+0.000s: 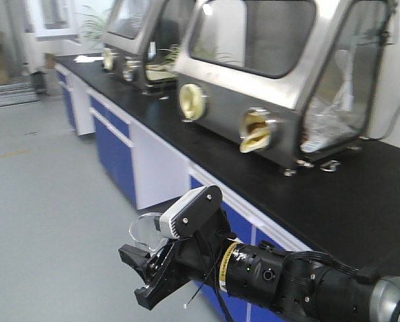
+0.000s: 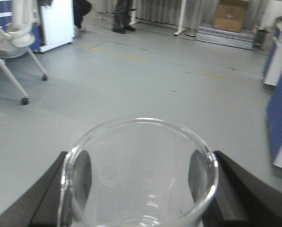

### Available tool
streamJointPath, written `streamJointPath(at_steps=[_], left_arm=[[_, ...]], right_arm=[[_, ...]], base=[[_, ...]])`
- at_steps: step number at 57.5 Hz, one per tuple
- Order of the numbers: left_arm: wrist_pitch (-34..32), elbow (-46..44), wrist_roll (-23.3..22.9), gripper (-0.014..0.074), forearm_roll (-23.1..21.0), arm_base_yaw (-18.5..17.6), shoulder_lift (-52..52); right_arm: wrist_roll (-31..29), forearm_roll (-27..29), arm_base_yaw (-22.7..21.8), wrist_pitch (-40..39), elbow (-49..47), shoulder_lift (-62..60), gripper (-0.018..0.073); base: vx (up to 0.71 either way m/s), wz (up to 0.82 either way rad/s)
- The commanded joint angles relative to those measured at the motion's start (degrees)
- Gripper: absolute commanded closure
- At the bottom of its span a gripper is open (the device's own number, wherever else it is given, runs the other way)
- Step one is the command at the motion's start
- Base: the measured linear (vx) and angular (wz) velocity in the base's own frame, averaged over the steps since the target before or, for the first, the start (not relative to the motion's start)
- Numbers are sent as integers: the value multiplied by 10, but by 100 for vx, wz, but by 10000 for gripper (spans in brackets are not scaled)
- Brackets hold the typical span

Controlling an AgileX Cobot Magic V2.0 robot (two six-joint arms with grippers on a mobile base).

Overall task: Pick beaker and place in left cabinet
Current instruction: 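Hold the beaker in the right gripper while the base turns away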

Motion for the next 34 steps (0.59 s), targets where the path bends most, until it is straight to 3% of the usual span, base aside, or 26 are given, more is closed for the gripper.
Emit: streamJointPath(at_steps=[1, 34], left_arm=[[-46, -5, -2, 593, -3, -1, -11], [-46, -5, -2, 593, -3, -1, -11]], right_arm=[[0, 14, -2, -40, -17, -30, 540], [0, 14, -2, -40, -17, -30, 540]], base=[[-1, 56], [8, 55]])
